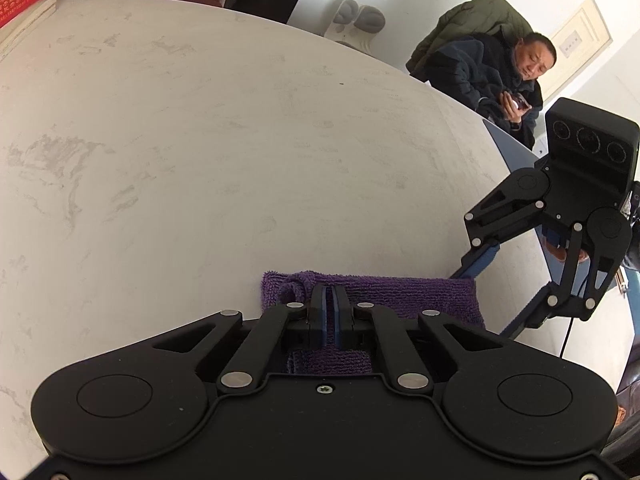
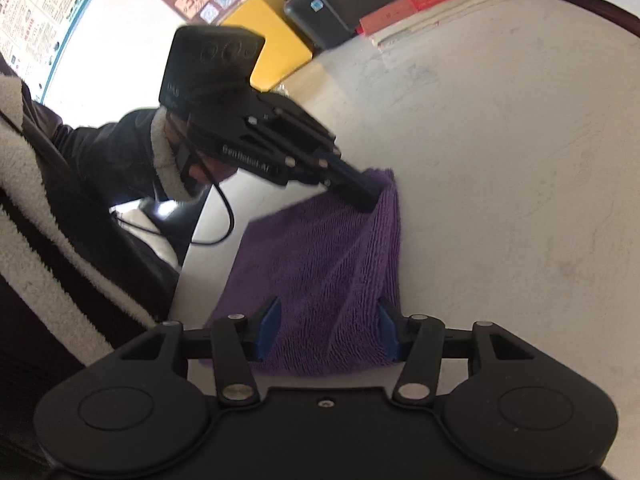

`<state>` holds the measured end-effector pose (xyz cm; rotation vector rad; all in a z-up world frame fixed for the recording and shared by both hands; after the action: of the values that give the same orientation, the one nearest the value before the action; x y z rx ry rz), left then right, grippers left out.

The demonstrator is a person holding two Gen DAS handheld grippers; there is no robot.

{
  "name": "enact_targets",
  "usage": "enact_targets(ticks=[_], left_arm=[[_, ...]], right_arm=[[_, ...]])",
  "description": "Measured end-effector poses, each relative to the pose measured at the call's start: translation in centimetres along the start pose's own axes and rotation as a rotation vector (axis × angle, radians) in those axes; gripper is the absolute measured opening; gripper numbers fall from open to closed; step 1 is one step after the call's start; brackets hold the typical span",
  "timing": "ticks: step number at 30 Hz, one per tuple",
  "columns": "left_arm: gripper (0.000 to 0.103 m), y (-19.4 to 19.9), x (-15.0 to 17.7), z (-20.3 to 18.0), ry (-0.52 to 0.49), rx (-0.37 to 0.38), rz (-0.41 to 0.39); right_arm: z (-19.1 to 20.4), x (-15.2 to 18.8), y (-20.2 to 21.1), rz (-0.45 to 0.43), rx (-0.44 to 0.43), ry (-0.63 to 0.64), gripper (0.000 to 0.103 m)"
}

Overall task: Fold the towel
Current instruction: 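Press the folded purple towel flat with the right gripper tip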

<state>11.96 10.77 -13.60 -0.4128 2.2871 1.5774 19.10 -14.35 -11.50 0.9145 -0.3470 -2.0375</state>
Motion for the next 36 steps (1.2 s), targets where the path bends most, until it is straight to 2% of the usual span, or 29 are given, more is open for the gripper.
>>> enact_targets(ticks=[3, 12, 14, 17, 22, 24, 25, 28, 30, 32, 34, 36], left_arm=[[0.003, 0.0, 0.1, 0.0, -0.003, 0.004, 0.0], [0.003, 0.0, 0.2, -0.2, -0.027, 0.003, -0.004], [0.004, 0.2, 0.1, -0.6, -0.039, -0.006, -0.011], [0.015, 1.4, 0.4, -1.0, -0.048, -0.021, -0.041], [0.016, 4.6, 2.0, -1.6, -0.09, -0.01, -0.075], [0.016, 4.9, 3.4, -1.9, -0.112, -0.009, -0.057], [0.016, 4.9, 4.1, -1.9, -0.121, -0.016, -0.044], [0.016, 4.6, 6.4, -1.8, -0.139, -0.049, -0.007], [0.014, 4.6, 7.4, -0.9, -0.114, -0.045, -0.039], [0.004, 4.7, 7.6, 0.2, -0.028, -0.023, -0.051], [0.003, 4.6, 7.9, 1.1, 0.014, -0.006, -0.061], [0.002, 4.6, 8.1, 1.1, 0.013, 0.0, -0.066]], right_arm=[[0.7, 0.3, 0.0, 0.032, -0.016, 0.003, 0.048], [3.4, 1.6, 2.2, -0.032, 0.205, -0.033, 0.047], [5.7, 1.6, 0.9, -0.087, 0.293, -0.013, 0.048], [9.4, 1.6, -1.2, -0.175, 0.429, 0.021, 0.048], [15.7, 1.5, -4.6, -0.322, 0.655, 0.079, 0.045], [16.0, 1.3, -8.0, -0.272, 0.677, 0.092, 0.042], [16.2, 1.3, -9.5, -0.244, 0.682, 0.102, 0.038], [16.7, 1.8, -11.9, -0.189, 0.691, 0.113, 0.033], [16.8, 2.9, -12.6, -0.151, 0.705, 0.108, 0.032], [16.9, 4.0, -12.6, -0.147, 0.716, 0.101, 0.031], [17.0, 4.7, -12.4, -0.164, 0.718, 0.085, 0.031], [16.9, 5.0, -12.1, -0.171, 0.721, 0.075, 0.031]])
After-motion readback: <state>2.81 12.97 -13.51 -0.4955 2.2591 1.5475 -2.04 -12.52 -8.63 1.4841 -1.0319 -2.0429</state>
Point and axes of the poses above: each gripper's, at about its wrist camera, not at the fingertips, and y roughly against the way its jaws point, z to its left, x to its underside, the point moved 1 cm from there along -y, roughly the way its jaws point, and after that the axes turned 9 degrees about -x, right-handed, at the moved point
